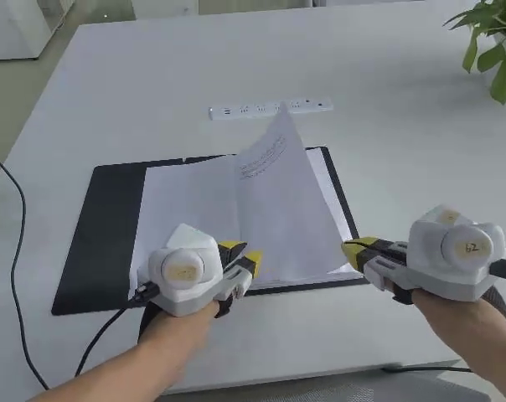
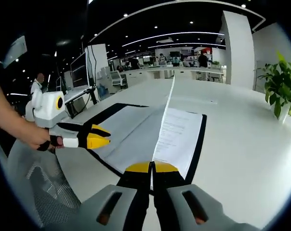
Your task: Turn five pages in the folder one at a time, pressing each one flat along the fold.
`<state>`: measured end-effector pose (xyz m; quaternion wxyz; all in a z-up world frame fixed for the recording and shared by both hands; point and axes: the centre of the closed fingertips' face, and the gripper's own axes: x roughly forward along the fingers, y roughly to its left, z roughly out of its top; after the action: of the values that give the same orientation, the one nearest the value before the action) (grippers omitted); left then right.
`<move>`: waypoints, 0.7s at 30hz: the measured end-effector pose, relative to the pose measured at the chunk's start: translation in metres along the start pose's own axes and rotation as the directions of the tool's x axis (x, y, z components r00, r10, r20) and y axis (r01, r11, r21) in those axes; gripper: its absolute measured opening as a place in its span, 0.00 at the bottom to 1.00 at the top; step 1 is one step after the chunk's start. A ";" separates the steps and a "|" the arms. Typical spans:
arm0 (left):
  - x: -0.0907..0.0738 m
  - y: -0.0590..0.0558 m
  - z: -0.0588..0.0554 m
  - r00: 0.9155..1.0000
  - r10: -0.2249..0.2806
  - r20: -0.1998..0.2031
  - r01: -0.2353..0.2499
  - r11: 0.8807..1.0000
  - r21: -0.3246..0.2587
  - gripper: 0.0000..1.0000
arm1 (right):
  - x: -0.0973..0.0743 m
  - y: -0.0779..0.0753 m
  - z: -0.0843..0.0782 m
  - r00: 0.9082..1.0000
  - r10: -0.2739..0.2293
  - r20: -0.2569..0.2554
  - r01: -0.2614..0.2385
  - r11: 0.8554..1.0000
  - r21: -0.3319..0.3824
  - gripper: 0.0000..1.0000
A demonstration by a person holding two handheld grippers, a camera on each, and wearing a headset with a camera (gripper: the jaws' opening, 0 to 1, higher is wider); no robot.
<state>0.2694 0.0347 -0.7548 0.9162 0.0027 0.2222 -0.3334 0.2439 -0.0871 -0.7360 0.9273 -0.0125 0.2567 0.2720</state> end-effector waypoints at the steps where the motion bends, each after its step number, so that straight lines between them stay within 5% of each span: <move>1: -0.001 0.001 0.001 1.000 0.004 0.002 -0.004 1.000 0.001 0.15 | 0.000 0.000 0.001 1.000 0.002 0.000 -0.002 1.000 -0.001 0.00; 11: -0.027 0.021 0.012 0.999 0.038 0.037 -0.038 0.999 -0.012 0.16 | -0.003 0.023 0.033 0.994 0.073 0.076 -0.080 0.993 0.090 0.00; 21: -0.064 0.055 0.020 0.992 0.096 0.082 -0.093 0.995 -0.037 0.15 | 0.014 0.076 0.072 0.974 0.190 0.126 -0.198 0.978 0.060 0.00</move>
<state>0.2680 0.1140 -0.7179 0.9394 -0.0158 0.1888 -0.2857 0.2488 -0.0035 -0.6710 0.9099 0.0623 0.2105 0.3521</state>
